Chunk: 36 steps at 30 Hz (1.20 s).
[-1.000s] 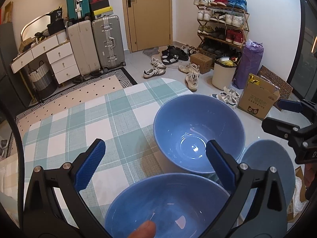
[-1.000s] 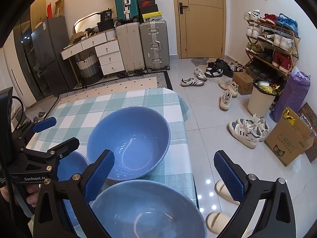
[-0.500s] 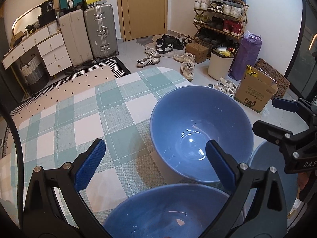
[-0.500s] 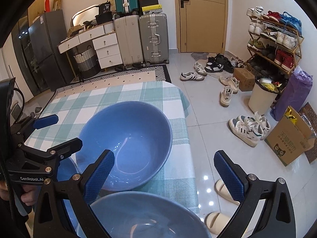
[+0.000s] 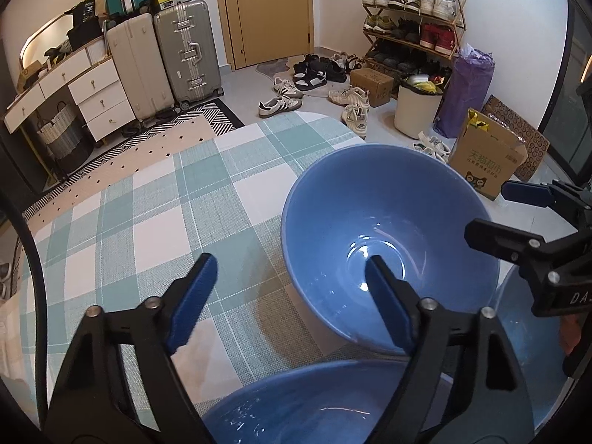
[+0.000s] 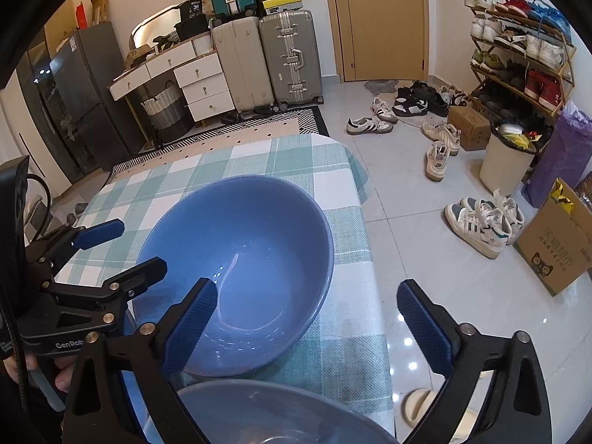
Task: Organize plates and bowls
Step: 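Close the left tool on the blue bowl rim while the right tool grips another bowl rim, then lift and carry the blue bowl with the left tool while the right tool carries its bowl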
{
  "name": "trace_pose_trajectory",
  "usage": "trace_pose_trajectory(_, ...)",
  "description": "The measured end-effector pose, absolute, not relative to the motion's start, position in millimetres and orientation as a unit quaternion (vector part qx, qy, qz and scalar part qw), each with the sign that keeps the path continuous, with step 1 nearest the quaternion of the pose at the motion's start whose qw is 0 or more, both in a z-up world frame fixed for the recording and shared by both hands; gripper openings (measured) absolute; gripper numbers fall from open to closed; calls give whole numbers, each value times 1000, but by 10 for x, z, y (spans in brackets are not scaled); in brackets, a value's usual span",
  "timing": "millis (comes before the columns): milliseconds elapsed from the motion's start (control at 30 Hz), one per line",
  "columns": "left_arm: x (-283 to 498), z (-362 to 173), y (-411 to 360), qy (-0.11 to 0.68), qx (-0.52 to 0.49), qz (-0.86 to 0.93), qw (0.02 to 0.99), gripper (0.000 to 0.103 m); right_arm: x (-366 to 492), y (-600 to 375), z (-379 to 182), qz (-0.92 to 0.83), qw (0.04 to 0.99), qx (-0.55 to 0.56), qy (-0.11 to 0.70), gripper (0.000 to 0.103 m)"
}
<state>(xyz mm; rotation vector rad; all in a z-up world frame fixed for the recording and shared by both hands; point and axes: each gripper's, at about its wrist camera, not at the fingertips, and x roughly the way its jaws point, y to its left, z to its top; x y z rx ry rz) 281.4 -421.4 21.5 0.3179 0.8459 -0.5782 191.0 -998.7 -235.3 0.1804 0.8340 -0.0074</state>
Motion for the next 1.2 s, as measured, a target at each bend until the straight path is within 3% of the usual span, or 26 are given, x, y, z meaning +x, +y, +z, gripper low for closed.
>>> trace_pose_trajectory(67, 2825, 189, -4240, 407, 155, -276, 857, 68, 1932, -9989, -2378, 4, 907, 92, 411, 80)
trace_pose_trajectory(500, 2788, 150, -4314, 413, 167, -285, 849, 47, 1961, -9907, -2442, 20, 904, 78, 420, 49)
trace_pose_trajectory(667, 2795, 84, -4340, 431, 167, -291, 838, 37, 1960, -9910, -2450, 8, 905, 73, 420, 31)
trace_pose_trajectory(833, 2828, 32, -4352, 446, 162, -296, 829, 25, 1952, -9938, -2464, 6, 903, 76, 423, 25)
trace_pose_trajectory(1200, 2811, 45, -4349, 438, 165, -290, 835, 23, 1914, -9904, -2433, -1, 907, 62, 416, 23)
